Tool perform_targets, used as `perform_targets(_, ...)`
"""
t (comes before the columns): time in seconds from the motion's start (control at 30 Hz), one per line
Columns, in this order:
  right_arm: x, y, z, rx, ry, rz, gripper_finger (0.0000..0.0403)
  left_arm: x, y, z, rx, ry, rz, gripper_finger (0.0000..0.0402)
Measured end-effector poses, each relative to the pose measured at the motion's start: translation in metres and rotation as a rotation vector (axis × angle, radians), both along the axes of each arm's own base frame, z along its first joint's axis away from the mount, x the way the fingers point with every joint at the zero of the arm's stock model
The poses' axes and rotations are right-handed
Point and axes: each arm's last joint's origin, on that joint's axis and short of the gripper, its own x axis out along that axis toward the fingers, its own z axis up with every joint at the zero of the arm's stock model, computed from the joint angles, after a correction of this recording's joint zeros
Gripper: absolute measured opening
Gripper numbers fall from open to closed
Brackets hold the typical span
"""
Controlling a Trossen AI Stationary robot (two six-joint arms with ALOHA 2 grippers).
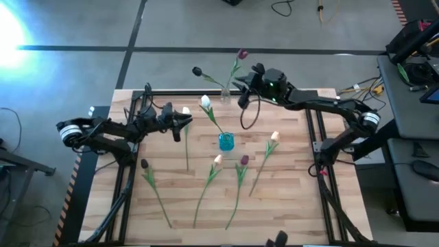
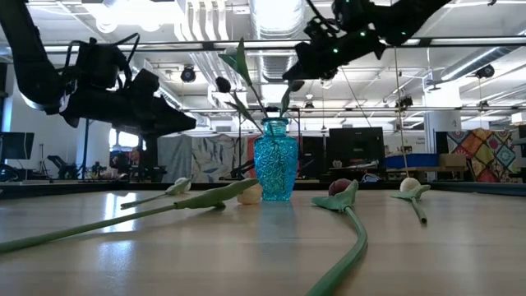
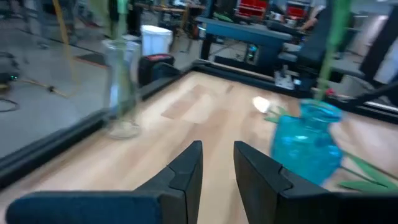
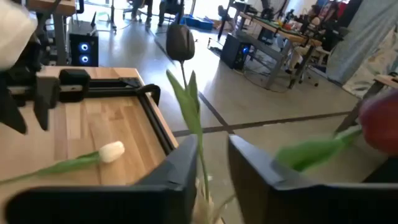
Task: Sort flowers into vase by color
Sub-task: Put the black tulip into the transparent vase
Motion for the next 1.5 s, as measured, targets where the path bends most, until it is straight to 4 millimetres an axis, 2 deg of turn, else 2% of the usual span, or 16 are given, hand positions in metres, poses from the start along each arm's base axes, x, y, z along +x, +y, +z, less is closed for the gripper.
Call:
perform_targets(0.1,-0.015,0.009,-0.015,-0.009,-0.015,-0.002,0.0021,0.001,-0.010,0.002,-0.040,0.019,-0.040,0.0077)
perform_targets(0.23,-0.034,0.021,-0.032,0.014,-0.029,-0.008,0.0012,0.005,-0.020,0.007,-0.095,0.094,-0.031,0.0077)
perform_targets(0.53,-0.068,0.042,-0.052,0.041,-0.015,-0.011,0.0009,0.028,-0.049,0.043,-0.178,0.530,0.021,0.0077)
perform_targets(0.7,-0.085,0.052,-0.061,0.021,-0.039,-0.010,0.0009,0.029,-0.073,0.058,-0.336,0.697,0.076,0.0077)
perform_targets(0.97,-0.098,0.058,-0.074,0.001,-0.088,-0.017,0.0009,0.015,-0.121,0.074,-0.774,0.852,0.239,0.0077)
perform_targets(1.1,-0.098,0.058,-0.077,0.004,-0.077,-0.016,0.0009,0.010,-0.141,0.072,-1.025,0.861,0.330,0.0077)
perform_targets(1.23,-0.097,0.058,-0.080,0.003,-0.064,-0.015,0.0009,0.001,-0.159,0.059,-1.215,0.910,0.469,0.0077)
perform_targets(1.5,-0.098,0.058,-0.081,-0.006,-0.053,-0.013,0.0009,-0.017,-0.185,0.036,-1.272,1.003,0.766,0.0078)
